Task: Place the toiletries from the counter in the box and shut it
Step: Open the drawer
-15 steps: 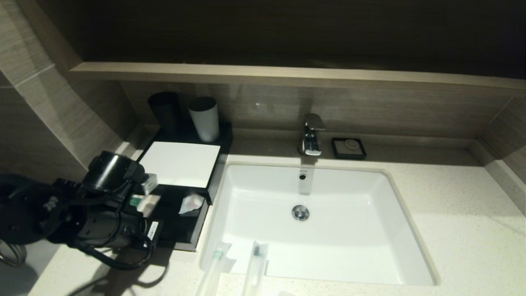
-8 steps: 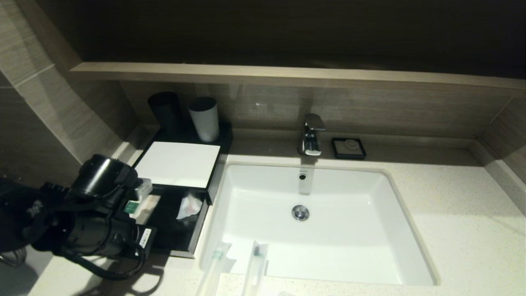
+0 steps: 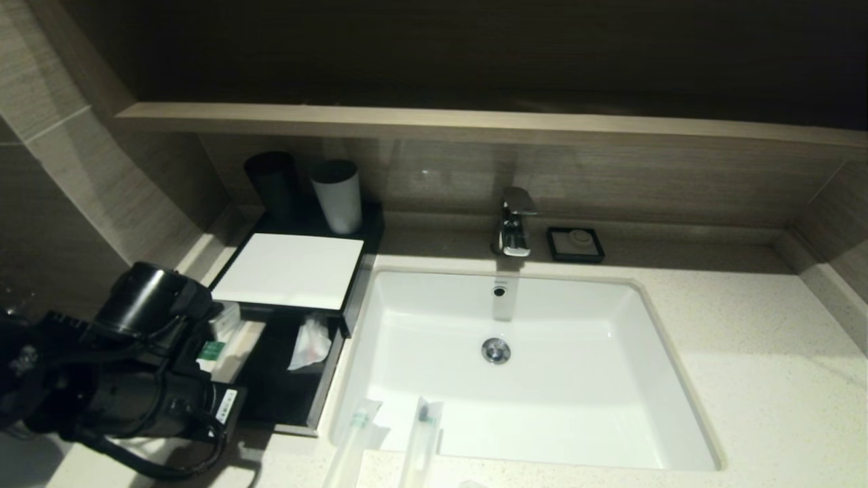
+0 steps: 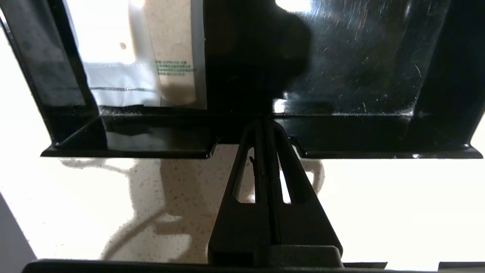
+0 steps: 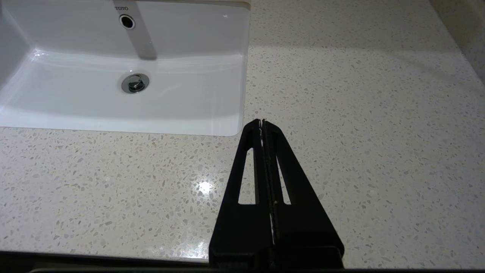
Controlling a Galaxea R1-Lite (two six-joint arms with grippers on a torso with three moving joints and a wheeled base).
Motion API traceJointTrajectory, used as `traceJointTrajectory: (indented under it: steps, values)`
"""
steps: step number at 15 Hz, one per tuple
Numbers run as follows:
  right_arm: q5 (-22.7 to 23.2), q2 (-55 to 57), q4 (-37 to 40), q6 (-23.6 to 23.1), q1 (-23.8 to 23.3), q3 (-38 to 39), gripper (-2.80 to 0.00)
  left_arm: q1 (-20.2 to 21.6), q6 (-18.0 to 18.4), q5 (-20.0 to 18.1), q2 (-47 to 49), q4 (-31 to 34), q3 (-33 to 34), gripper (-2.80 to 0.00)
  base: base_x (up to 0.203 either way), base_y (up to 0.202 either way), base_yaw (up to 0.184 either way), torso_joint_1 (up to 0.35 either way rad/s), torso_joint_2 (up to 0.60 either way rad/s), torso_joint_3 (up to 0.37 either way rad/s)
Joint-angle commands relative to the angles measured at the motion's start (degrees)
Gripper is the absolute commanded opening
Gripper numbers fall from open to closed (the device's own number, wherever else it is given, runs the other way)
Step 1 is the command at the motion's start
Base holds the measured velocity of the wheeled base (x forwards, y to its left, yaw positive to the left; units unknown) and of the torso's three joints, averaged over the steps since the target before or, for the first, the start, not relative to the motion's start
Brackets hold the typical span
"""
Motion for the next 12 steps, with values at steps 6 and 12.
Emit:
traceJointTrajectory:
  steps: [6,12]
  values:
    - [0.02,-0.06,0.00,0.06,0.01,0.01,-2.80,-0.56,-0.04,0.05,-5.89,0.89,-2.48,-2.80,0.000,0.000,0.000,0.000,0.00,0.000]
    - [0.02,0.03,0.00,-0.02,0.01,0.01,-2.80,-9.53,-0.23,-0.74,-12.25,8.53,-3.96,-2.80,0.000,0.000,0.000,0.000,0.00,0.000]
